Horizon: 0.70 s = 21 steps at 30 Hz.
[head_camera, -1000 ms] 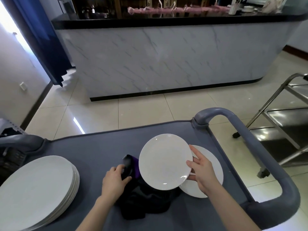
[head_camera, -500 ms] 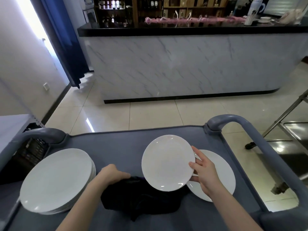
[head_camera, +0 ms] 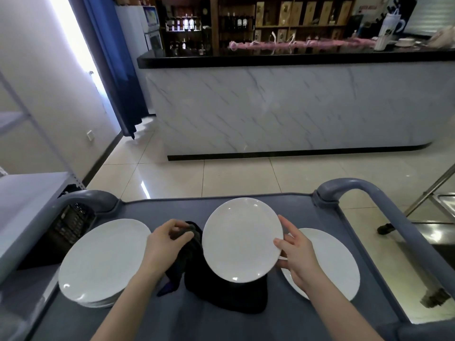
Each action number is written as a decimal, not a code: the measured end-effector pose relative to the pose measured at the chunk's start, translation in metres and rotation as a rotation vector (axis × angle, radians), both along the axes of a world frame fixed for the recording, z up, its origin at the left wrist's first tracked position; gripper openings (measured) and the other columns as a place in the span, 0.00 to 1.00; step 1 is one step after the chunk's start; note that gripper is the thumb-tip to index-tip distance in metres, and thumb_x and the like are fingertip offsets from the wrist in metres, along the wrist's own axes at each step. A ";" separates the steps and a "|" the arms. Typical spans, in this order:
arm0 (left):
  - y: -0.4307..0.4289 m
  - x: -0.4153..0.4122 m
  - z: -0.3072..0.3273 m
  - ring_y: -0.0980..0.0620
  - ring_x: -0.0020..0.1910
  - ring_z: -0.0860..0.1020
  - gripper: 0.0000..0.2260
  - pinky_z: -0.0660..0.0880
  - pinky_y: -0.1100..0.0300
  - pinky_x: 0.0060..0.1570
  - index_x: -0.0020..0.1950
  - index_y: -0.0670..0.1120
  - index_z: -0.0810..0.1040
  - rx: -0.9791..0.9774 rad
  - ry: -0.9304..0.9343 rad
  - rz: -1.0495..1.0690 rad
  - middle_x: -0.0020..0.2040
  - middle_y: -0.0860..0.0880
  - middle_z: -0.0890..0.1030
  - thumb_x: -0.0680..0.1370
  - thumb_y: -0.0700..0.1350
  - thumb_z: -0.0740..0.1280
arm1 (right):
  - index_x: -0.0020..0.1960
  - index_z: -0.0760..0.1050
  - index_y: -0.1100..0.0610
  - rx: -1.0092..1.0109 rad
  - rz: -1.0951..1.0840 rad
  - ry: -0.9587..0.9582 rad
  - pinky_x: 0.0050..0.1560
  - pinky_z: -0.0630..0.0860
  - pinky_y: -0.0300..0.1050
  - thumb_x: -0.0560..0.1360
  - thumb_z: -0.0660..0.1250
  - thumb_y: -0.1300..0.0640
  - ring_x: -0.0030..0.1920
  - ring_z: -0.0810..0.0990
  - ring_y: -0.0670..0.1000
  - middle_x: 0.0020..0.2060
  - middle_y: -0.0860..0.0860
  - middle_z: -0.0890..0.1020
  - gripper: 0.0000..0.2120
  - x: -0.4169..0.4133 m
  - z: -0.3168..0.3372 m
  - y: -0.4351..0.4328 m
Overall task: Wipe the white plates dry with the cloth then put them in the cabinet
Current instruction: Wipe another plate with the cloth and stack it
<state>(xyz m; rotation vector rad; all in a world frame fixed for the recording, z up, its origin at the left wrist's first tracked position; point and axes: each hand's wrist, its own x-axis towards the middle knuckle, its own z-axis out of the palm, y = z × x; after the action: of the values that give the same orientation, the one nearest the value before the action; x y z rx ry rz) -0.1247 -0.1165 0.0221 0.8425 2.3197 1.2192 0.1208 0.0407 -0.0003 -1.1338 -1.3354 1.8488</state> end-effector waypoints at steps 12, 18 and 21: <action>0.022 0.067 0.024 0.61 0.53 0.82 0.21 0.77 0.58 0.59 0.54 0.57 0.80 0.194 -0.014 -0.404 0.53 0.57 0.84 0.68 0.35 0.72 | 0.62 0.78 0.51 0.024 0.087 0.064 0.38 0.82 0.51 0.80 0.58 0.70 0.47 0.86 0.52 0.51 0.51 0.86 0.20 -0.017 0.009 -0.024; 0.014 0.060 0.003 0.60 0.61 0.78 0.22 0.78 0.68 0.50 0.57 0.59 0.79 0.299 0.019 -0.523 0.66 0.62 0.76 0.76 0.32 0.63 | 0.57 0.80 0.55 -0.145 -0.089 0.136 0.32 0.80 0.49 0.78 0.60 0.72 0.41 0.84 0.56 0.49 0.55 0.86 0.17 -0.005 0.007 -0.019; 0.006 0.055 -0.016 0.55 0.52 0.79 0.20 0.77 0.69 0.46 0.52 0.56 0.79 0.324 0.231 -0.243 0.55 0.63 0.73 0.71 0.31 0.71 | 0.56 0.80 0.56 -0.189 -0.110 0.162 0.31 0.80 0.47 0.78 0.60 0.71 0.40 0.83 0.56 0.49 0.56 0.86 0.16 0.002 0.005 -0.016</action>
<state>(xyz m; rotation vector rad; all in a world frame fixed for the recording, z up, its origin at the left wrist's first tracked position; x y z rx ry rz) -0.0693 -0.1106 0.0065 1.3984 2.1341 1.4738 0.1223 0.0242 0.0046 -1.1013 -1.0055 1.9708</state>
